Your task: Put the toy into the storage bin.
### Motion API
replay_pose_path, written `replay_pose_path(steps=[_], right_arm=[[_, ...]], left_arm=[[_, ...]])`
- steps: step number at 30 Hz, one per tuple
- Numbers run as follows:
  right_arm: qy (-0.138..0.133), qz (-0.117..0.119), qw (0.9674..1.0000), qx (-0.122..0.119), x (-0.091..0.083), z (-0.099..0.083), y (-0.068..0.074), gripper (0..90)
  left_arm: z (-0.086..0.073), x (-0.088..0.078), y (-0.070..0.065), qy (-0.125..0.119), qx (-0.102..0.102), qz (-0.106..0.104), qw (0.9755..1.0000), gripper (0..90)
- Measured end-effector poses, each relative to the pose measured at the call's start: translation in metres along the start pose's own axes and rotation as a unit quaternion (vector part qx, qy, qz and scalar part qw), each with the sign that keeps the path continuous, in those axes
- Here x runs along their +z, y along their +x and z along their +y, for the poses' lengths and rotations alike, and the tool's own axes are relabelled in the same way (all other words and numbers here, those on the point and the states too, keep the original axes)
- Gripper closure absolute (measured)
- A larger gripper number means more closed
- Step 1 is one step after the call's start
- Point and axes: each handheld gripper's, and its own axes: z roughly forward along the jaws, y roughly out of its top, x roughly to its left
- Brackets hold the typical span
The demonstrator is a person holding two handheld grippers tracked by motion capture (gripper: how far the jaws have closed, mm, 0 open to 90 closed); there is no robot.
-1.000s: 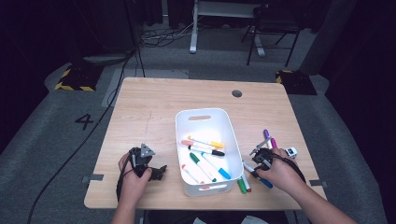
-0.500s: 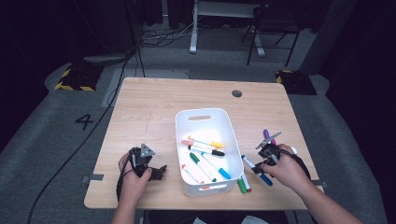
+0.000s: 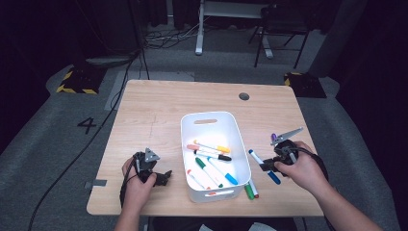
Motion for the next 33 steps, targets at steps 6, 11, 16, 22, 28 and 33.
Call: replay_pose_path(steps=[6, 11, 16, 22, 28, 33], right_arm=[[-0.015, 0.005, 0.9998, -0.013, -0.012, 0.007, 0.008, 77.3], [-0.027, 0.008, 0.9994, -0.021, -0.020, 0.013, 0.015, 77.3], [-0.037, 0.016, 0.9988, -0.029, -0.028, 0.020, 0.022, 77.3], [-0.043, 0.023, 0.9980, -0.041, -0.032, 0.033, 0.031, 77.3], [-0.055, 0.038, 0.9963, -0.054, -0.032, 0.045, 0.041, 77.3], [-0.065, 0.053, 0.9946, -0.060, -0.031, 0.055, 0.050, 77.3]], left_arm=[[0.000, 0.000, 0.000, 0.000, 0.000, 0.000, 1.0000, 0.1], [0.000, 0.000, 0.000, 0.000, 0.000, 0.000, 1.0000, 0.1], [0.000, 0.000, -0.001, -0.001, -0.001, 0.002, 1.0000, 0.4], [-0.001, -0.001, -0.001, 0.001, 0.000, 0.003, 1.0000, 0.5], [0.000, 0.000, -0.001, 0.000, -0.002, -0.003, 1.0000, 0.2], [0.000, 0.000, 0.000, 0.000, 0.001, -0.001, 1.0000, 0.1]])
